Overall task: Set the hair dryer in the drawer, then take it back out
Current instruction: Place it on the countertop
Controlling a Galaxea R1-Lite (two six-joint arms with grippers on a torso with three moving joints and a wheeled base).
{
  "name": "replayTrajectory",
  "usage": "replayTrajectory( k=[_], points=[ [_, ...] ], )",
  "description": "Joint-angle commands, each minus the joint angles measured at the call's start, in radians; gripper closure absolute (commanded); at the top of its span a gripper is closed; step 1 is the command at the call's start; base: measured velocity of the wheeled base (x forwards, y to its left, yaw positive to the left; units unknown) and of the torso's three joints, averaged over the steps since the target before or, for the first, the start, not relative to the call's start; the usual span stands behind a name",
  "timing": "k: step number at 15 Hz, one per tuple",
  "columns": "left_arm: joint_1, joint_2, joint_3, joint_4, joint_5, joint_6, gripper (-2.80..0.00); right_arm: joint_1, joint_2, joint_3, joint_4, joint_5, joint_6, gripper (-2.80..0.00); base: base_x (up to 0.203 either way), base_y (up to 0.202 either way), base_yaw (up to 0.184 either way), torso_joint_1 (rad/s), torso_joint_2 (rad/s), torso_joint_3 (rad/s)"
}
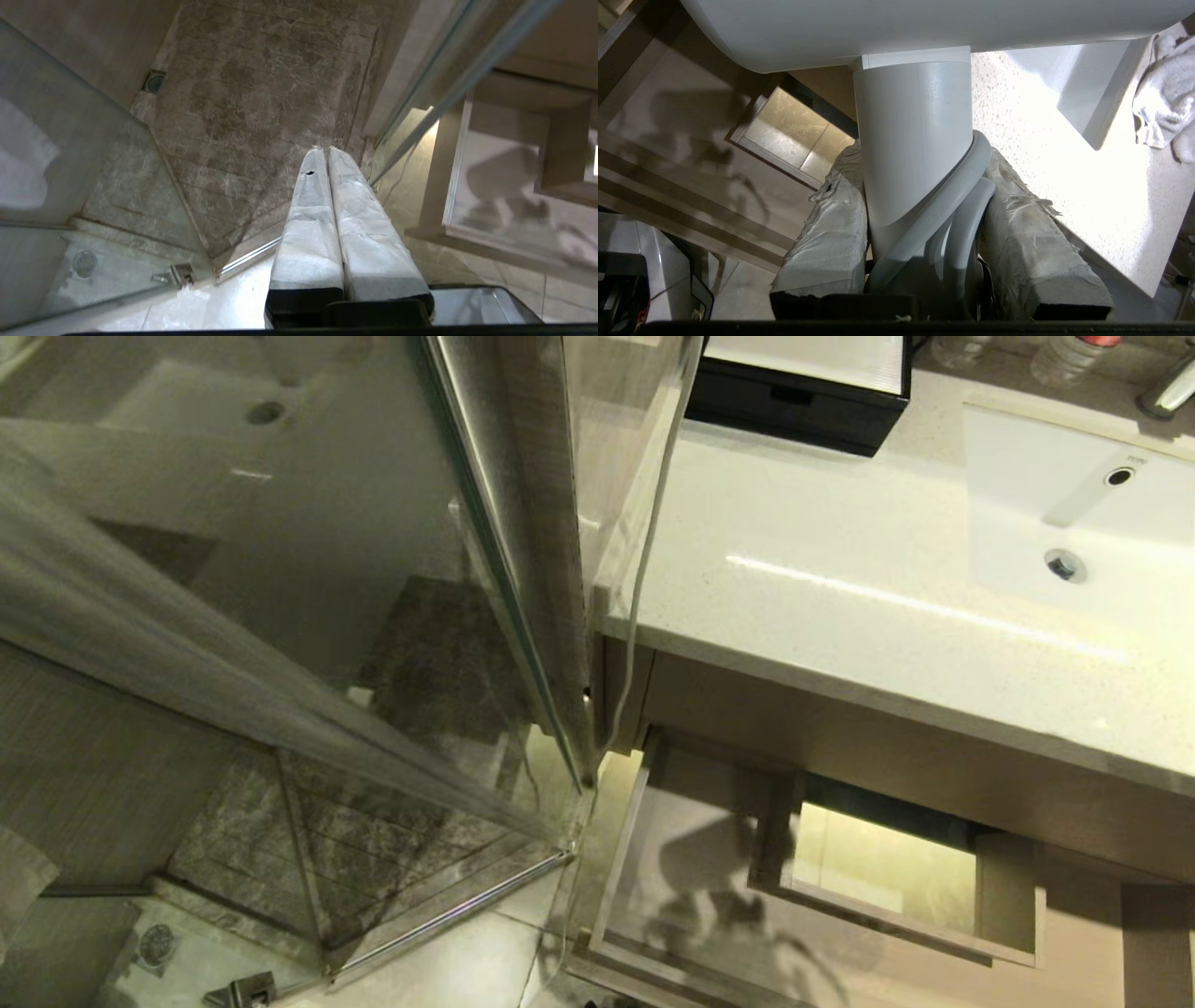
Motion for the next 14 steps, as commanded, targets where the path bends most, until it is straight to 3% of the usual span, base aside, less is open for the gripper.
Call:
replayTrajectory(
  k=[1,3,11,14],
  points=[
    [0.001,0.000,0.002,0.000,0.000,0.000,0.00,0.000,0.010,-0.008,0.009,0.010,-0.004,0.00,0.000,0.000,0.000,0.320,-0.16,0.182],
    [0.001,0.000,0.002,0.000,0.000,0.000,0.00,0.000,0.016,-0.005,0.002,0.049,-0.019,0.00,0.000,0.000,0.000,0.339,-0.17,0.153],
    [0.001,0.000,0.002,0.000,0.000,0.000,0.00,0.016,0.023,-0.005,0.009,0.051,-0.022,0.00,0.000,0.000,0.000,0.369,-0.26,0.104],
    [0.001,0.000,0.002,0.000,0.000,0.000,0.00,0.018,0.078,-0.074,0.043,0.043,-0.095,0.00,0.000,0.000,0.000,0.188,-0.15,0.030]
  ],
)
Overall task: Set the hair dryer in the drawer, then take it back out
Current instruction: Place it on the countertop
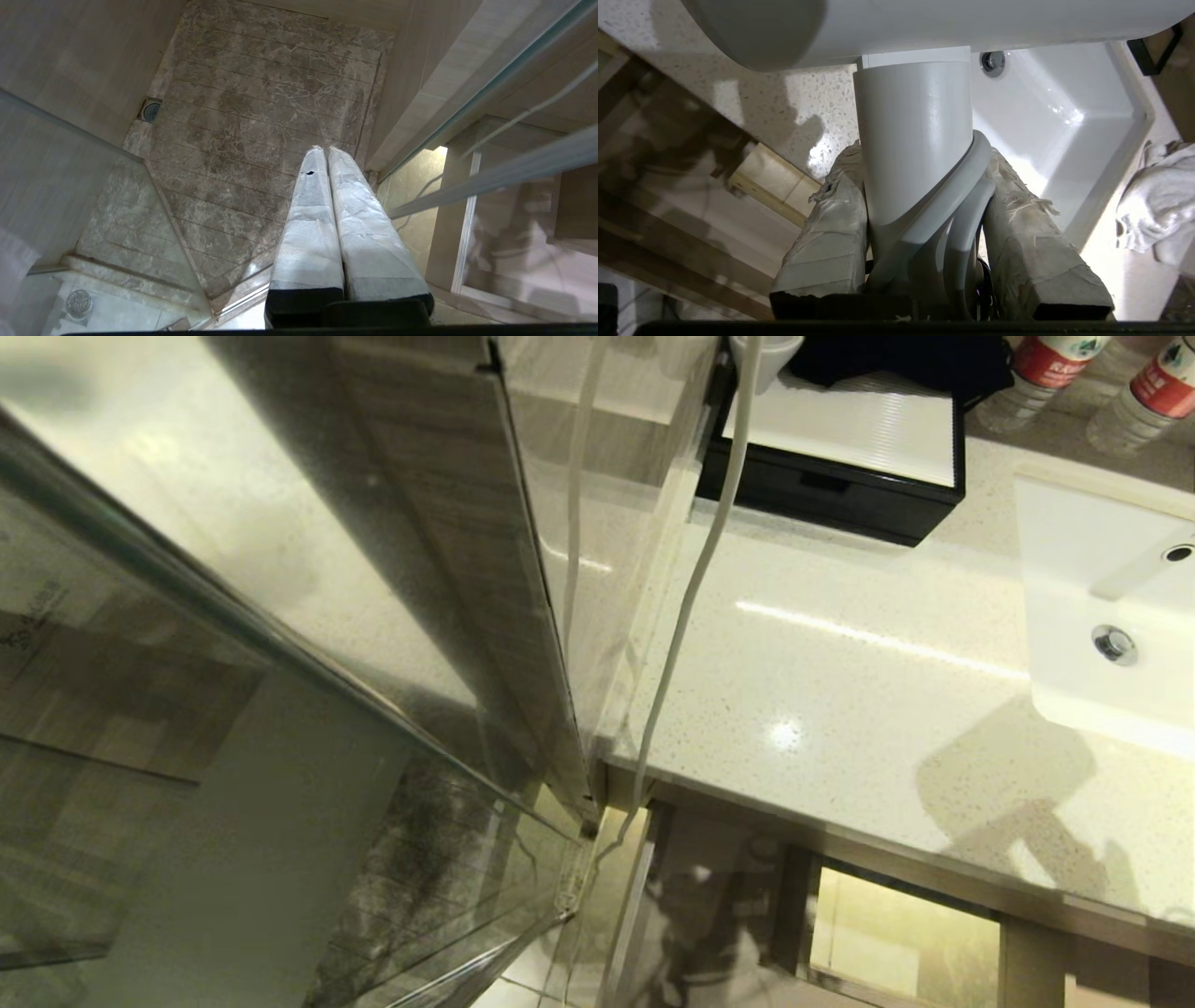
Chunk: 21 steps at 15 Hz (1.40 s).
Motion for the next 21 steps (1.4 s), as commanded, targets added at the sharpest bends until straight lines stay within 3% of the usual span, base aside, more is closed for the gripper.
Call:
replayTrajectory(
  k=[1,4,5,7,8,17,21],
  points=[
    [0.000,0.000,0.002,0.000,0.000,0.000,0.00,0.003,0.065,-0.071,0.058,-0.001,-0.050,0.00,0.000,0.000,0.000,0.051,-0.05,0.017],
    [0.000,0.000,0.002,0.000,0.000,0.000,0.00,0.045,0.165,-0.130,0.069,0.017,-0.055,0.00,0.000,0.000,0.000,0.007,-0.01,0.002],
    [0.000,0.000,0.002,0.000,0.000,0.000,0.00,0.065,0.195,-0.146,0.069,0.056,-0.055,0.00,0.000,0.000,0.000,0.000,0.00,0.000],
    [0.000,0.000,0.001,0.000,0.000,0.000,0.00,0.095,0.301,-0.170,0.067,0.215,-0.072,0.00,0.000,0.000,0.000,0.000,0.00,0.000],
    [0.000,0.000,0.002,0.000,0.000,0.000,0.00,0.117,0.352,-0.188,0.061,0.248,-0.087,0.00,0.000,0.000,0.000,0.000,0.00,0.000],
    [0.000,0.000,0.002,0.000,0.000,0.000,0.00,0.299,0.842,-0.539,0.007,0.383,-0.106,0.00,0.000,0.000,0.000,0.000,0.00,0.000],
    [0.000,0.000,0.002,0.000,0.000,0.000,0.00,0.375,0.933,-0.588,0.026,0.399,-0.123,0.00,0.000,0.000,0.000,0.000,0.00,0.000]
  ],
)
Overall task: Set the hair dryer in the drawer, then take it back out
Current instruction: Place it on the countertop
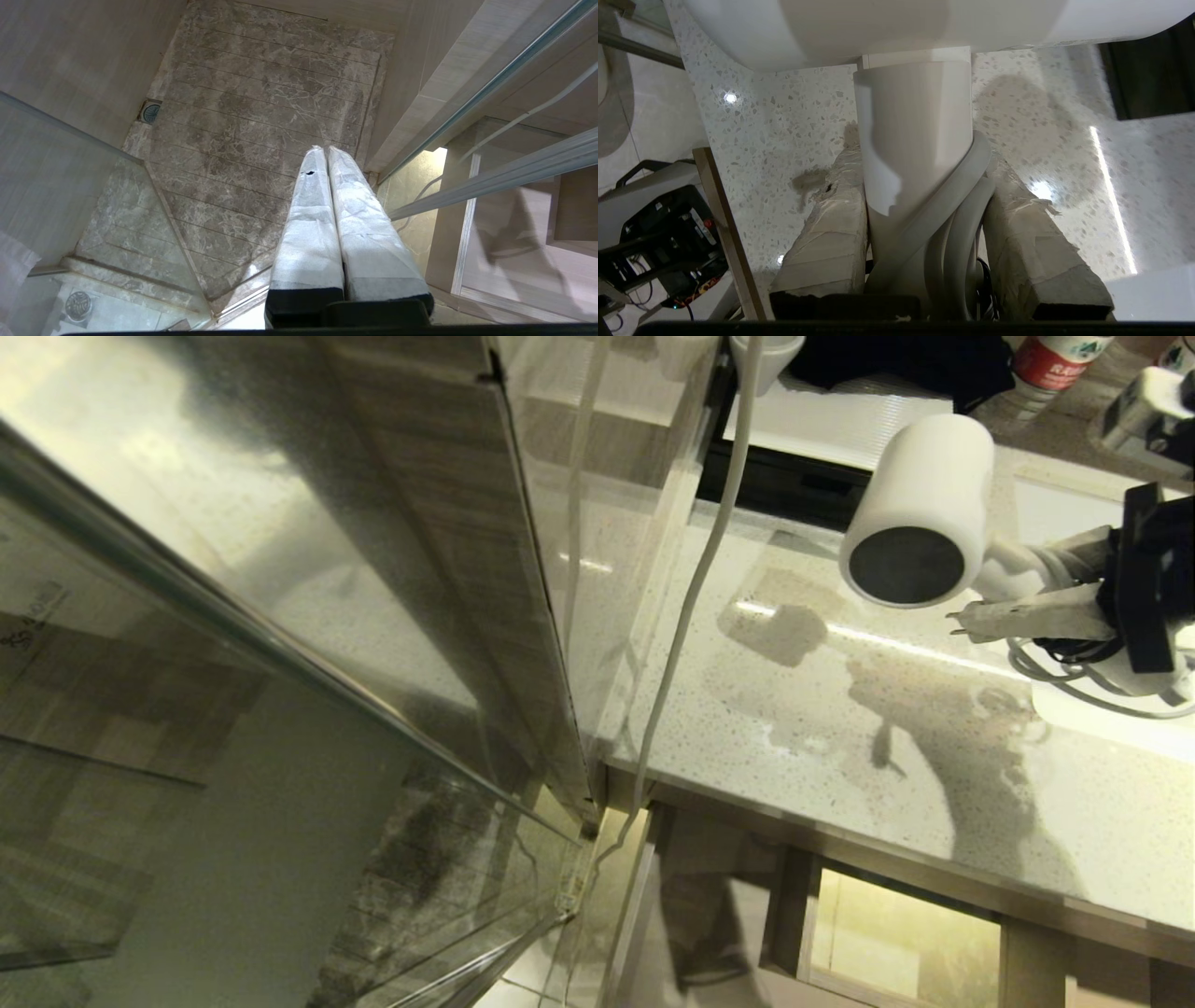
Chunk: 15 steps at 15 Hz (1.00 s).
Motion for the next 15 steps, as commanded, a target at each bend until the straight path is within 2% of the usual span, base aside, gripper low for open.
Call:
replayTrajectory(
  k=[1,3,13,14,15],
  points=[
    [0.000,0.000,0.002,0.000,0.000,0.000,0.00,0.021,0.057,-0.004,0.018,0.000,-0.019,0.00,0.000,0.000,0.000,0.000,0.00,0.000],
    [0.000,0.000,0.002,0.000,0.000,0.000,0.00,0.021,0.069,0.002,0.065,0.004,-0.029,0.00,0.000,0.000,0.000,0.000,0.00,0.000],
    [0.000,0.000,0.002,0.000,0.000,0.000,0.00,0.037,0.206,-0.027,-0.011,-0.010,-0.038,0.00,0.000,0.000,0.000,0.000,0.00,0.000],
    [0.000,0.000,0.002,0.000,0.000,0.000,0.00,0.036,0.211,-0.027,-0.027,-0.008,-0.038,-2.80,0.000,0.000,0.000,0.000,0.00,0.000],
    [-0.001,0.000,0.002,0.000,0.000,0.000,0.00,0.036,0.214,-0.027,-0.027,-0.010,-0.046,-2.80,0.000,0.000,0.000,0.000,0.00,0.000]
  ],
)
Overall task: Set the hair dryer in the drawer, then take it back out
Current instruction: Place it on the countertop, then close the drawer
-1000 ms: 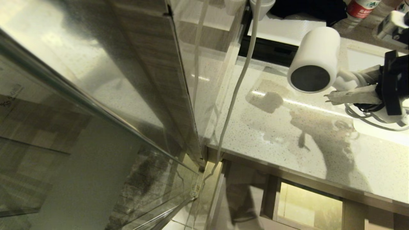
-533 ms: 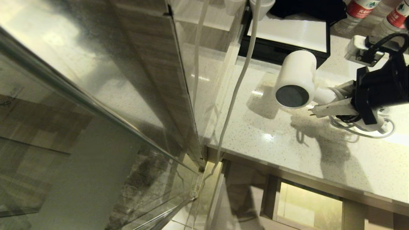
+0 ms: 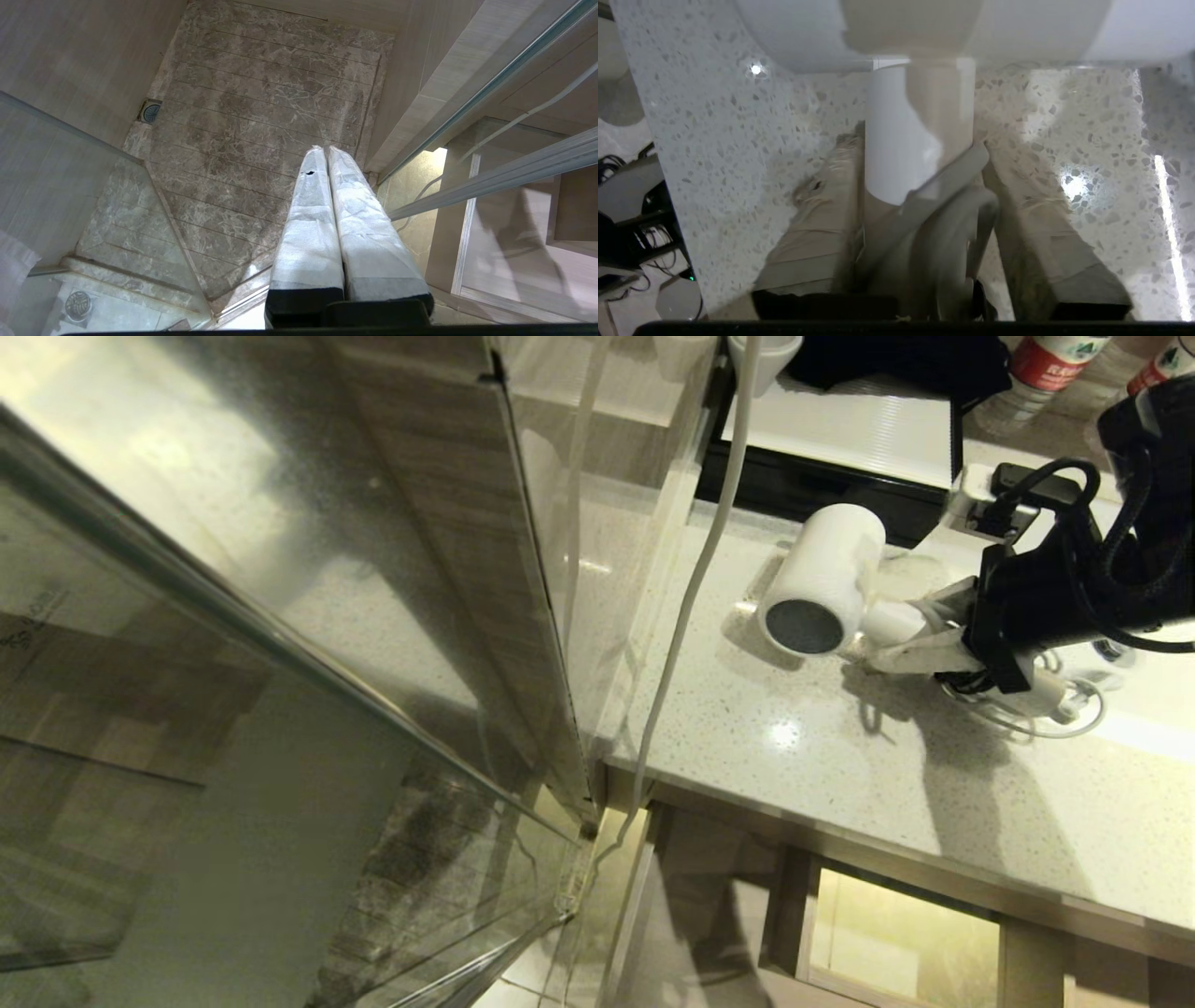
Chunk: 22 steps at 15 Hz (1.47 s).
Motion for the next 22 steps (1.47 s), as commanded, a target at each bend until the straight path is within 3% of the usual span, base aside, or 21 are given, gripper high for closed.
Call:
replayTrajectory(
  k=[1,7,18,19,22],
  points=[
    [0.000,0.000,0.002,0.000,0.000,0.000,0.00,0.000,0.015,0.002,0.005,-0.001,-0.020,-2.80,0.000,0.000,0.000,0.000,0.00,0.000],
    [0.000,0.000,0.001,0.000,0.000,0.000,0.00,-0.026,-0.071,0.015,0.008,-0.001,-0.028,-2.80,0.000,0.000,0.000,0.000,0.00,0.000],
    [0.000,0.000,0.002,0.000,0.000,0.000,0.00,-0.144,-0.423,0.219,-0.011,0.003,-0.032,-2.80,0.000,0.000,0.000,0.000,0.00,0.000],
    [0.000,0.000,0.001,0.000,0.000,0.000,0.00,-0.158,-0.460,0.237,-0.014,0.002,-0.032,0.00,0.000,0.000,0.000,0.000,0.00,0.000],
    [0.000,0.000,0.002,0.000,0.000,0.000,0.00,-0.198,-0.578,0.288,-0.007,-0.021,-0.028,0.00,0.000,0.000,0.000,0.000,0.00,0.000]
  ],
)
